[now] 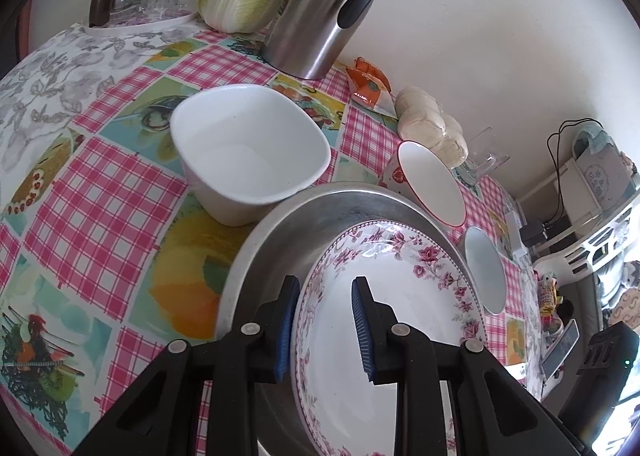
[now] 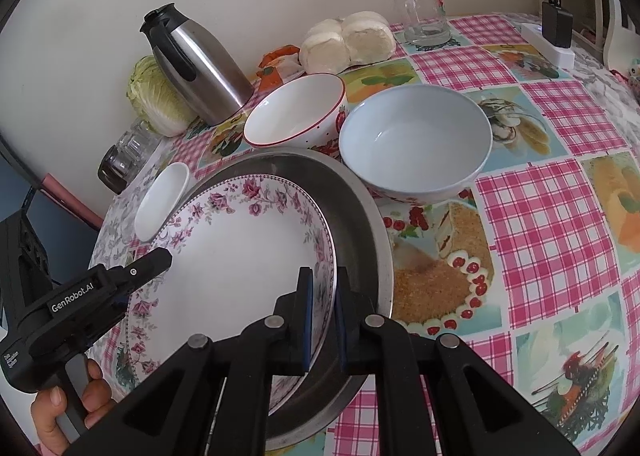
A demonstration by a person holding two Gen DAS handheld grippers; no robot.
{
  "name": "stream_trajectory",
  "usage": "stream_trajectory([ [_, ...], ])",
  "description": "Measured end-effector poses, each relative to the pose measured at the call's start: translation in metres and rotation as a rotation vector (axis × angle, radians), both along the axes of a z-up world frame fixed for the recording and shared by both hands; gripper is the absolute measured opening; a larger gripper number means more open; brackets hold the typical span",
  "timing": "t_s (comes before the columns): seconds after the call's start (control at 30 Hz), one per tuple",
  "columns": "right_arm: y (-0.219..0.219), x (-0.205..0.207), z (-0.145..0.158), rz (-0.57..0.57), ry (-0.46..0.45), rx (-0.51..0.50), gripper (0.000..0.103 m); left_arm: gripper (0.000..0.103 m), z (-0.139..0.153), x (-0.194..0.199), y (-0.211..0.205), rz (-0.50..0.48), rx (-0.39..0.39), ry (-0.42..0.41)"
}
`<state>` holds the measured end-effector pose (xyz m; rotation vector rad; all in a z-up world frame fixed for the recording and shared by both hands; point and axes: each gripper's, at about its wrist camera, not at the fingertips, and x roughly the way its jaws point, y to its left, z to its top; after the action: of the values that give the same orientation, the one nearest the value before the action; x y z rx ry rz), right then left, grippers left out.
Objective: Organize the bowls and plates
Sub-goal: 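Lower the floral plate into the steel tray with both grippers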
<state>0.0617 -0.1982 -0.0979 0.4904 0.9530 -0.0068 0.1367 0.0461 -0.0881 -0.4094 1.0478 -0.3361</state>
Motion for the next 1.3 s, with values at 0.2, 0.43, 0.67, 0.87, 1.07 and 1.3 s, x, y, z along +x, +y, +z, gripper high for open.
stream_trajectory([
  [0.2,0.002,0.006,-0.004,0.007,0.007,-0.005,0.010,0.029,-0.003,0.002,0.001,0.005,0.008,0.007],
  [0.43,-0.001,0.009,-0.004,-0.002,0.010,-0.010,0.010,0.029,-0.006,0.003,-0.006,-0.006,0.030,0.007],
  [0.67,-0.002,0.013,-0.007,0.002,0.020,-0.019,0.010,0.029,-0.010,0.005,-0.008,-0.003,0.045,0.018],
  [0.87,0.002,0.015,-0.006,0.022,0.021,-0.063,0.010,0.030,-0.009,0.004,-0.010,0.005,0.067,0.011],
  [1.07,0.009,0.015,-0.004,0.043,0.024,-0.129,0.013,0.033,-0.009,0.005,-0.013,0.004,0.099,0.008],
  [1.3,0.017,0.015,-0.004,0.071,0.030,-0.210,0.013,0.047,-0.007,0.004,-0.018,-0.017,0.120,0.001],
])
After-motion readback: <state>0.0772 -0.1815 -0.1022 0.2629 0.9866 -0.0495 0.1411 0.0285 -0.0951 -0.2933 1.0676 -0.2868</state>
